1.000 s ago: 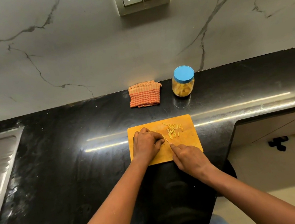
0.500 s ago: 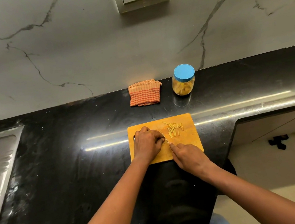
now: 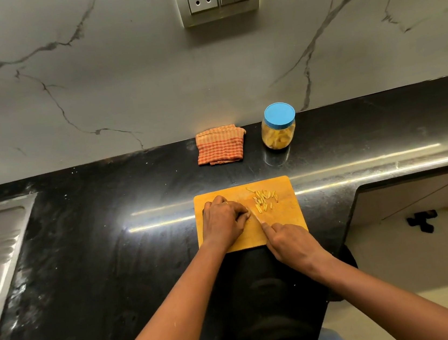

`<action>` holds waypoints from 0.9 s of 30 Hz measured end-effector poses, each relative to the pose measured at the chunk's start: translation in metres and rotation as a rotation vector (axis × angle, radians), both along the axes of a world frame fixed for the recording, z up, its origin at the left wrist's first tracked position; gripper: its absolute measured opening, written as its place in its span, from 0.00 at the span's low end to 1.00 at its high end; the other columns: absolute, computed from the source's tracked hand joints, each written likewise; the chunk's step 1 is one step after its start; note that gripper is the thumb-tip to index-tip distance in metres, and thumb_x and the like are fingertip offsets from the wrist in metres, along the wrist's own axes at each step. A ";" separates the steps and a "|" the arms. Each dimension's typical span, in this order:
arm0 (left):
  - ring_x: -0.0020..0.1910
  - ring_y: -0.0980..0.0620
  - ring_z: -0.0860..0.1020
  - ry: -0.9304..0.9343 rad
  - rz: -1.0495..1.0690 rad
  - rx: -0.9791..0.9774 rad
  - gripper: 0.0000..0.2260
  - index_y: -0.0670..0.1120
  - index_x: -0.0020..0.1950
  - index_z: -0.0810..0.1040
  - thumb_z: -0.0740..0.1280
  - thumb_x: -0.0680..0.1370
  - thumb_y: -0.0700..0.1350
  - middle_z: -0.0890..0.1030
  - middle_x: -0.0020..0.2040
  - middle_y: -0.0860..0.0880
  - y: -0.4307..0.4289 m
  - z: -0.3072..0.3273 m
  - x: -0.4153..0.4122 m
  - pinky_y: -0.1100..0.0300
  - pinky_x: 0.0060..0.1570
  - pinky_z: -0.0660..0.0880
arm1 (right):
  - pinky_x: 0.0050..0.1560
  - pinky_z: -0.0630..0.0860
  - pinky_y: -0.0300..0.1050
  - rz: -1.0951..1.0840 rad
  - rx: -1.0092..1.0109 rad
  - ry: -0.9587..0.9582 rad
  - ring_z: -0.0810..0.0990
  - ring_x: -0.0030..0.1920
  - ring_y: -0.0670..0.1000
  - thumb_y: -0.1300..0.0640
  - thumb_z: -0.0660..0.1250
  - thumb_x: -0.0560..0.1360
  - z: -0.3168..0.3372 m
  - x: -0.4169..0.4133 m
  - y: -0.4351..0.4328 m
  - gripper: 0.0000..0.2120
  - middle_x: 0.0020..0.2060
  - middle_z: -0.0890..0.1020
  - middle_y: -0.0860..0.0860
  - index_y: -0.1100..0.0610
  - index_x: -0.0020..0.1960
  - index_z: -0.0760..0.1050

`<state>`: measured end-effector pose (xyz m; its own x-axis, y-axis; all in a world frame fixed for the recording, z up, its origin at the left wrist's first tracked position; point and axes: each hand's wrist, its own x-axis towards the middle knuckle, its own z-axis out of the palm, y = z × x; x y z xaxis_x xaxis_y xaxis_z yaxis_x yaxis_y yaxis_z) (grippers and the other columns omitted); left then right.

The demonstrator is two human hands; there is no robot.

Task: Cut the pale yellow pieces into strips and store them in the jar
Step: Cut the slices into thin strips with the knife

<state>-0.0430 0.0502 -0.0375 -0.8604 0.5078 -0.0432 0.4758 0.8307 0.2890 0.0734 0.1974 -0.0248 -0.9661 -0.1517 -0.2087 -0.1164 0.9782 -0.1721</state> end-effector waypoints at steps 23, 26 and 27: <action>0.54 0.53 0.71 0.010 0.052 0.033 0.10 0.55 0.54 0.84 0.68 0.76 0.56 0.83 0.53 0.60 0.000 -0.003 0.005 0.54 0.53 0.68 | 0.49 0.77 0.51 -0.057 -0.192 0.072 0.80 0.49 0.57 0.52 0.54 0.82 -0.008 -0.007 -0.001 0.22 0.55 0.81 0.56 0.58 0.74 0.64; 0.54 0.54 0.71 0.010 0.049 0.020 0.11 0.56 0.55 0.84 0.68 0.77 0.56 0.83 0.54 0.60 -0.001 -0.003 0.006 0.55 0.53 0.67 | 0.48 0.77 0.51 -0.056 -0.198 0.080 0.80 0.48 0.57 0.52 0.54 0.82 -0.009 -0.006 0.000 0.22 0.54 0.81 0.56 0.58 0.74 0.65; 0.54 0.54 0.71 0.012 0.047 0.017 0.11 0.56 0.55 0.84 0.68 0.77 0.56 0.83 0.54 0.60 0.000 -0.003 0.005 0.55 0.53 0.67 | 0.47 0.77 0.51 -0.057 -0.200 0.083 0.80 0.47 0.57 0.52 0.54 0.82 -0.009 -0.006 0.000 0.22 0.53 0.81 0.56 0.58 0.74 0.65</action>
